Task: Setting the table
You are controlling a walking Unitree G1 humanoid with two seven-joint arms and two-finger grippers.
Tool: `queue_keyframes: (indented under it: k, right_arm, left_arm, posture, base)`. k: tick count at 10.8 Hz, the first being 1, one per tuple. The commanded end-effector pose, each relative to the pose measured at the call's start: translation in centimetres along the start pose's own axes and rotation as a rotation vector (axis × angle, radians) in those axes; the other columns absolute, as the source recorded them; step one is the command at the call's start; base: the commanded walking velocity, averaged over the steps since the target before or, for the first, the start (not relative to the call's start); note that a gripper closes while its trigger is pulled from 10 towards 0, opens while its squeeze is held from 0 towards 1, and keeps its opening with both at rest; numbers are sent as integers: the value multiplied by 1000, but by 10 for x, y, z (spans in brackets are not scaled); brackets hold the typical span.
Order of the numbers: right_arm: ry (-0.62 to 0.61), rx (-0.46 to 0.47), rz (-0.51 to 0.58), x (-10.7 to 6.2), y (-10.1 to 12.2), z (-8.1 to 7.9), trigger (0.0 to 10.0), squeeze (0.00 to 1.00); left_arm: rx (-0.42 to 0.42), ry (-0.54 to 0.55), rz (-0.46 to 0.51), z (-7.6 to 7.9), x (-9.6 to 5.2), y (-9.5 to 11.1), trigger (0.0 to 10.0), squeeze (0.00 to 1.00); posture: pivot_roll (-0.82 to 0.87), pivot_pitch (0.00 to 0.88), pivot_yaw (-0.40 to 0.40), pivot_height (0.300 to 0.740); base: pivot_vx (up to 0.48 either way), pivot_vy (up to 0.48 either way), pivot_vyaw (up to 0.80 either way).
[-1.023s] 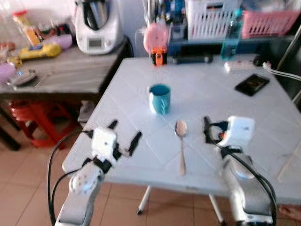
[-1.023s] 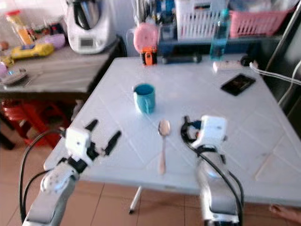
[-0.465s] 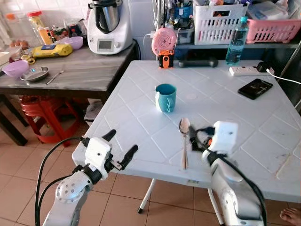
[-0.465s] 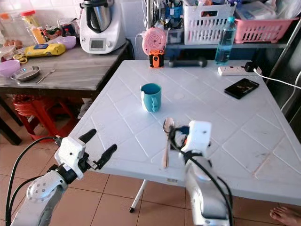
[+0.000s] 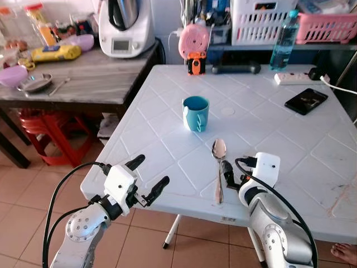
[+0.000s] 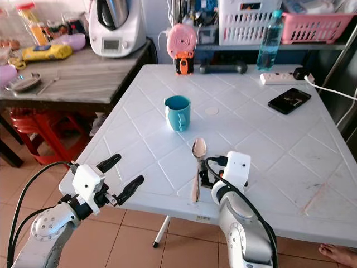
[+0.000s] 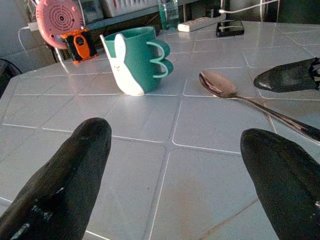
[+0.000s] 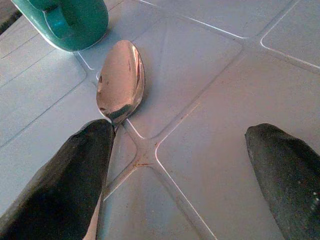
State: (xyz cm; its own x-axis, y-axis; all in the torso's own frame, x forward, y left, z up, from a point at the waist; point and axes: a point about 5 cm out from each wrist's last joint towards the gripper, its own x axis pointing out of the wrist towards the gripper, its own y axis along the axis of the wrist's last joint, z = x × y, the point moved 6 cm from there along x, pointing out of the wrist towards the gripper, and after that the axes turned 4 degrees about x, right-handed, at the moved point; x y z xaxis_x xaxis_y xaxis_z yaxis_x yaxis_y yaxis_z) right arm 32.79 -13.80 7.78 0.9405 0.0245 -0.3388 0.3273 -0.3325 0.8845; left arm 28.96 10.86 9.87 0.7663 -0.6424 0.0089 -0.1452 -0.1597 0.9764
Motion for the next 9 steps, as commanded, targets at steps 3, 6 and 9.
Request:
queue_keyframes:
  k: [3,6,9]
  right_arm:
    - [67,19,16,8,13,-31,10000,0]
    - [73,-57,-77,18,1,-40,10000,0]
    - [102,-143,-124,27,-5,-55,10000,0]
  left_arm:
    - [18,-11,8,0,-4,1,10000,0]
    - [16,-20,6,2,-4,1,10000,0]
    - [13,-27,8,5,-3,1,10000,0]
  posture:
    - [-40,0,87,740]
    - [-39,0,86,740]
    - [-39,0,84,740]
  base:
    - [0,0,0]
    - [0,0,0]
    - [0,0,0]
